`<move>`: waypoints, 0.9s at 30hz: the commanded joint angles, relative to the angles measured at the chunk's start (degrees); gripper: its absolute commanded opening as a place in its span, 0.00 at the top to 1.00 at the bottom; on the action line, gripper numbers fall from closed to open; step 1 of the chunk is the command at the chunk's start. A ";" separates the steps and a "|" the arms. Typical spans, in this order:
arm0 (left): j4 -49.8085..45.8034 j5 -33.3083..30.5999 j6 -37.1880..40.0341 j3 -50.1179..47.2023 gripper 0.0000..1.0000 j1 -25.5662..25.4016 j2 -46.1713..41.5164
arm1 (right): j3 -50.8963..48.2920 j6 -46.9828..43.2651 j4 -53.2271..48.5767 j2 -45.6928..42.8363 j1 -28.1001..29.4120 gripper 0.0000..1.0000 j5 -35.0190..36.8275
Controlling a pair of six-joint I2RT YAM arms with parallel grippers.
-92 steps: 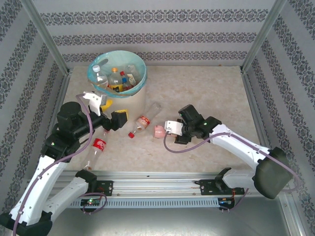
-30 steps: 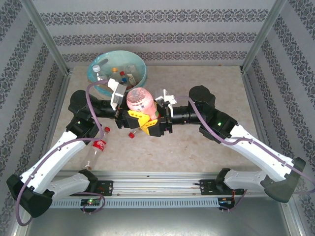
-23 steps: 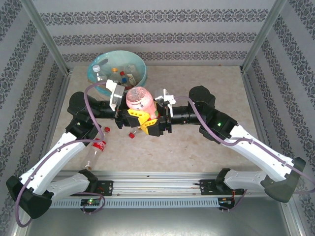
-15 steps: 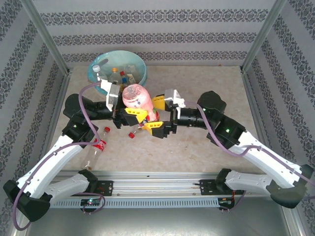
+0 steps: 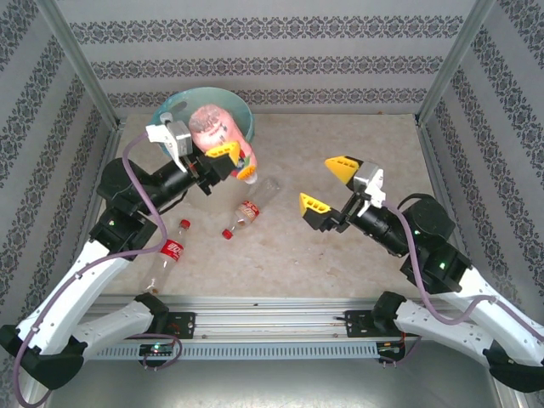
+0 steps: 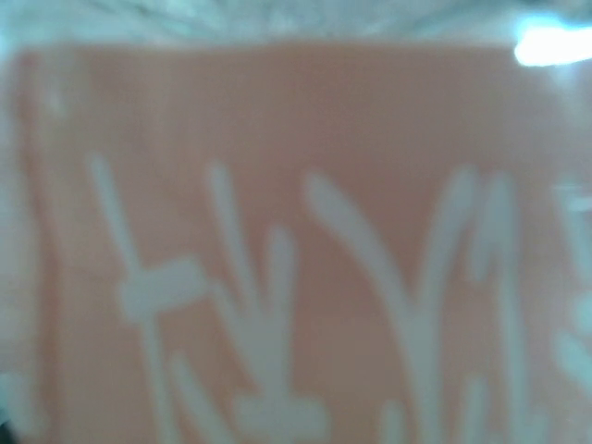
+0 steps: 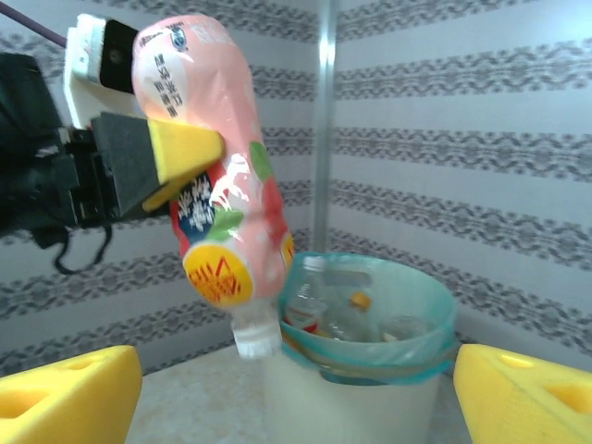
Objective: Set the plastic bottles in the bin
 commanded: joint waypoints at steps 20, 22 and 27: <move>-23.29 -26.68 11.54 21.22 0.58 7.12 16.05 | 0.60 -6.78 -1.81 2.09 -0.78 0.13 11.72; -25.80 -25.25 9.58 23.38 0.58 9.52 19.10 | 1.08 -7.18 -2.04 2.35 -1.26 0.13 11.76; -24.62 -20.68 5.49 22.52 0.58 14.00 22.99 | 1.26 -7.81 -3.22 1.62 -3.08 0.13 11.72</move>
